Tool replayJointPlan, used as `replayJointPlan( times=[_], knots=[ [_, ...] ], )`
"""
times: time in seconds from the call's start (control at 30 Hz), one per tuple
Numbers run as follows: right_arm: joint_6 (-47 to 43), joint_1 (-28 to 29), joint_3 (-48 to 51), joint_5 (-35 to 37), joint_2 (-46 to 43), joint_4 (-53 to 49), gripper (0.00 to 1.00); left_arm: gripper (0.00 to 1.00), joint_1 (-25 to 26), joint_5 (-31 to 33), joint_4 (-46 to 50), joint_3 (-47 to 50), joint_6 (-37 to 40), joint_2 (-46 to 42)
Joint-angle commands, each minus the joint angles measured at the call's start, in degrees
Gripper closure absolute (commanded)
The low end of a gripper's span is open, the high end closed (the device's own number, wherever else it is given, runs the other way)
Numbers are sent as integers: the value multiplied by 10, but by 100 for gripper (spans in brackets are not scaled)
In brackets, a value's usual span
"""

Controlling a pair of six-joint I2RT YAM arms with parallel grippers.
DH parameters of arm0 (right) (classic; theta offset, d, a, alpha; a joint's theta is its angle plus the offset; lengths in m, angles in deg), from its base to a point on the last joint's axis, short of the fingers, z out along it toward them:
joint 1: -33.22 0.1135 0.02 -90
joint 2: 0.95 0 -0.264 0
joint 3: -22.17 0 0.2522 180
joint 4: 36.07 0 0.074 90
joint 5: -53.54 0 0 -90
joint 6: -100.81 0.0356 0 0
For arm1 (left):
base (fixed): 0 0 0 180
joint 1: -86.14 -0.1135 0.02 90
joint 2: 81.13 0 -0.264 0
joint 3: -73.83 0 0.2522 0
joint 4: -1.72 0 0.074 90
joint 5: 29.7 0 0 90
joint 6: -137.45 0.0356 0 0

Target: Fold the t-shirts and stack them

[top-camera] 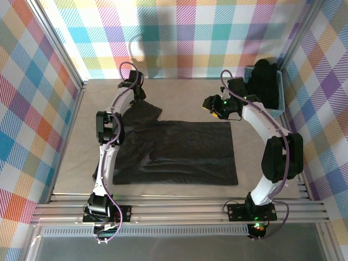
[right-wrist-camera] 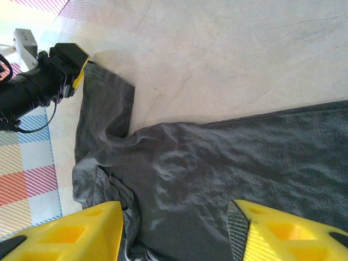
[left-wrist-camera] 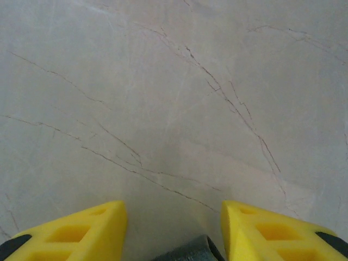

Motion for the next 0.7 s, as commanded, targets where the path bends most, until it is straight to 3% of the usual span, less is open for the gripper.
replayJointPlan(
  times=[0.0,0.1,0.2,0.4,0.57,0.67],
  knots=[
    [5,-3,0,-14,-8,2,46,52,3,-4,21,-18,6,22],
    [2,-2,6,-8,-12,-3,46,55,4,-18,18,-26,2,29],
    [5,-3,19,17,-18,-10,46,68,6,-29,23,-27,2,31],
    [36,-3,27,164,-11,-43,46,81,18,-17,54,-19,17,16],
    [59,-1,-9,282,47,-91,47,98,21,29,69,-3,11,-19],
    [89,-2,-32,341,84,-123,46,100,22,48,65,16,-1,-53]
  ],
)
